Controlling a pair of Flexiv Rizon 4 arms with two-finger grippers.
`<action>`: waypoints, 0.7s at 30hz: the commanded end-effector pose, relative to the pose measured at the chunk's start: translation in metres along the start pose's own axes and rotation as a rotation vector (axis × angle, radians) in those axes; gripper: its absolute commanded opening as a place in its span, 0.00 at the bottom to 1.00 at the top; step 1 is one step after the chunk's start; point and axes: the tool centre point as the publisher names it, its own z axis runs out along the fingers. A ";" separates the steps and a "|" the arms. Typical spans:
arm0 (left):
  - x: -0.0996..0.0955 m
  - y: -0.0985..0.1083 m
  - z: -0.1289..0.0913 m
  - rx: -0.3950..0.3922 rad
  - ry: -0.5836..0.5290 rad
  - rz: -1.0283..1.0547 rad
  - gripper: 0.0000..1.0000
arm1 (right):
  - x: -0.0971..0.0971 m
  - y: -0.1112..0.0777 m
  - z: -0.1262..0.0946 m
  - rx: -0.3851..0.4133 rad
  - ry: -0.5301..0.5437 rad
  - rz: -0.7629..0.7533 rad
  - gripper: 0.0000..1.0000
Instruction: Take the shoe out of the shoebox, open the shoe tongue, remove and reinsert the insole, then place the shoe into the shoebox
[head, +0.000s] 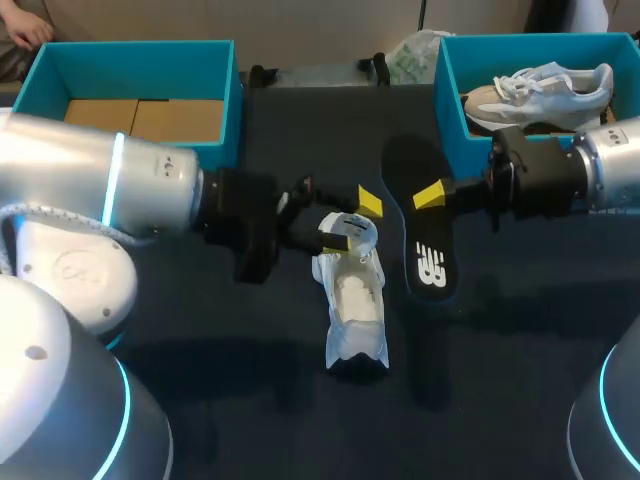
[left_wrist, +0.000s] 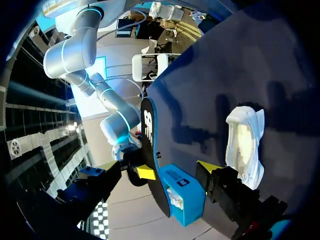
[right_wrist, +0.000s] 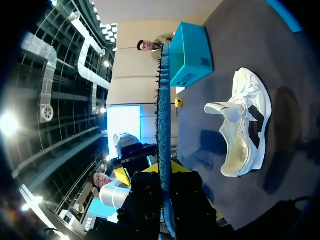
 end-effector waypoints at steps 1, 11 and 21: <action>-0.008 0.008 -0.025 0.056 0.145 -0.008 1.00 | -0.008 0.002 0.006 0.006 -0.001 0.006 0.00; -0.031 0.018 -0.028 0.083 0.323 -0.070 1.00 | -0.019 0.004 0.012 0.023 0.006 0.014 0.00; -0.048 0.026 -0.024 0.072 0.534 -0.129 1.00 | -0.026 0.005 0.015 0.039 -0.008 0.015 0.00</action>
